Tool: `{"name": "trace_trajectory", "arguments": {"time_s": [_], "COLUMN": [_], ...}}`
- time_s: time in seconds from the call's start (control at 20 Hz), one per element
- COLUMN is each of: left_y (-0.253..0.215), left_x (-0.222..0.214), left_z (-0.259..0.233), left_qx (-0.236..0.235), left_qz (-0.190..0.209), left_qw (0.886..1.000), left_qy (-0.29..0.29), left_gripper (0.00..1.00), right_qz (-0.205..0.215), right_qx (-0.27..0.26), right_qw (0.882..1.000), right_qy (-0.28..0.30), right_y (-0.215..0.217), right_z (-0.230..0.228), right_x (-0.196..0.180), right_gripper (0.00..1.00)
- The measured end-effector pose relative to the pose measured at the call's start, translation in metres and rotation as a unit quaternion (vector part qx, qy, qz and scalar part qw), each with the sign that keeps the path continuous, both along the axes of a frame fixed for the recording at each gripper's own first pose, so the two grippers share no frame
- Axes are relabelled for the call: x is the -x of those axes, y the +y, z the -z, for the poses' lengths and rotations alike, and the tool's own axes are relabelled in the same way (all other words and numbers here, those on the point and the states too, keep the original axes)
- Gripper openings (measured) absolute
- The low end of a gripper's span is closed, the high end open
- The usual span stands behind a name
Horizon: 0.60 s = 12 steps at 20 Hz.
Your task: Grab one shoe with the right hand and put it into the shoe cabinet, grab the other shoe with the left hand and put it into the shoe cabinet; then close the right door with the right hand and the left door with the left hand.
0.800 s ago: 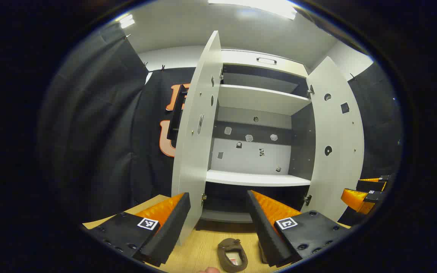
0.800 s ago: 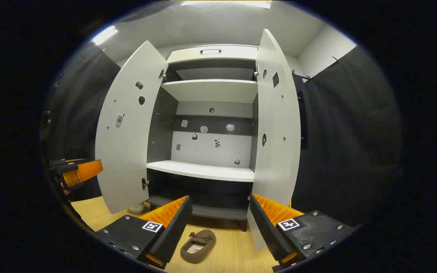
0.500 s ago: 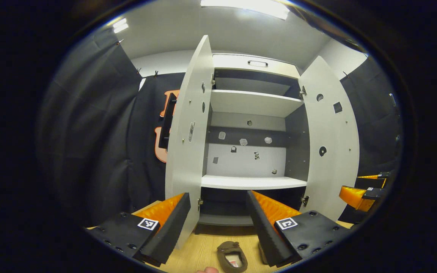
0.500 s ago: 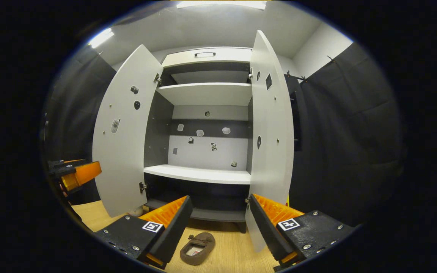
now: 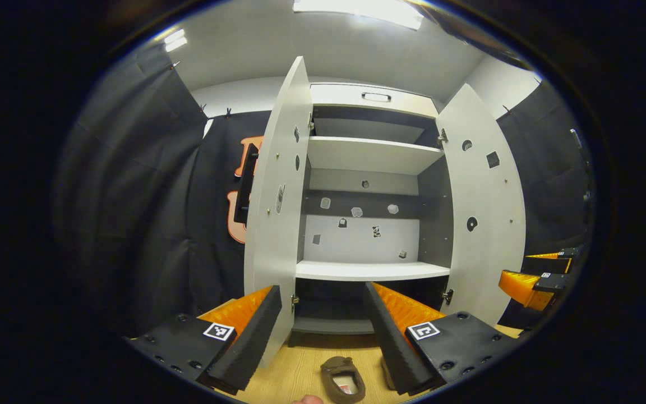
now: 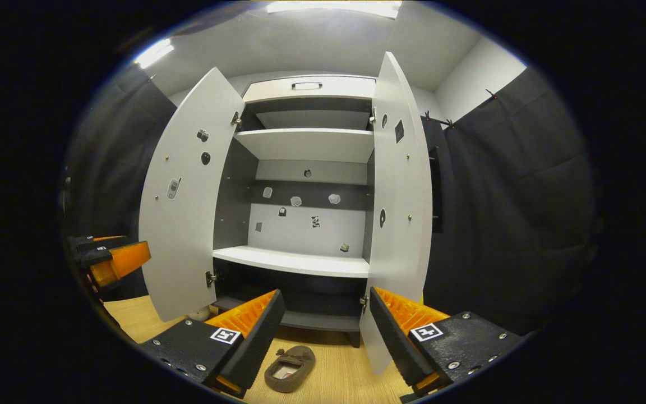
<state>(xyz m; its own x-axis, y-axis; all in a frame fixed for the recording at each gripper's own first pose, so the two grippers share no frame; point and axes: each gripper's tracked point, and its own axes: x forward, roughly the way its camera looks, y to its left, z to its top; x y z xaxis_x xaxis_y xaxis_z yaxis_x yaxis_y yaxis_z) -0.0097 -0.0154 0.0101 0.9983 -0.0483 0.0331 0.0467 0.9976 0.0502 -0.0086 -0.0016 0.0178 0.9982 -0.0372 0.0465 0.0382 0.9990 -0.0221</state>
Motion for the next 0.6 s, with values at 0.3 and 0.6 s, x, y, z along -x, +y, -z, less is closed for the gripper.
{"name": "trace_trajectory", "arguments": {"time_s": [0.3, 0.6], "left_y": [0.002, 0.004], "left_x": [0.001, 0.000], "left_z": [-0.002, 0.009], "left_qx": [-0.005, 0.003], "left_qz": [0.000, 0.004], "left_qw": [1.000, 1.000], "left_qy": [-0.007, 0.005], "left_gripper": [0.96, 0.96], "right_qz": [-0.001, -0.012], "right_qx": [0.008, 0.011], "right_qw": [1.000, 0.999], "right_qy": [0.004, 0.046], "right_y": [0.006, 0.016], "right_z": [0.001, 0.033], "right_x": [-0.010, -0.059], "right_gripper": [0.94, 0.94]}}
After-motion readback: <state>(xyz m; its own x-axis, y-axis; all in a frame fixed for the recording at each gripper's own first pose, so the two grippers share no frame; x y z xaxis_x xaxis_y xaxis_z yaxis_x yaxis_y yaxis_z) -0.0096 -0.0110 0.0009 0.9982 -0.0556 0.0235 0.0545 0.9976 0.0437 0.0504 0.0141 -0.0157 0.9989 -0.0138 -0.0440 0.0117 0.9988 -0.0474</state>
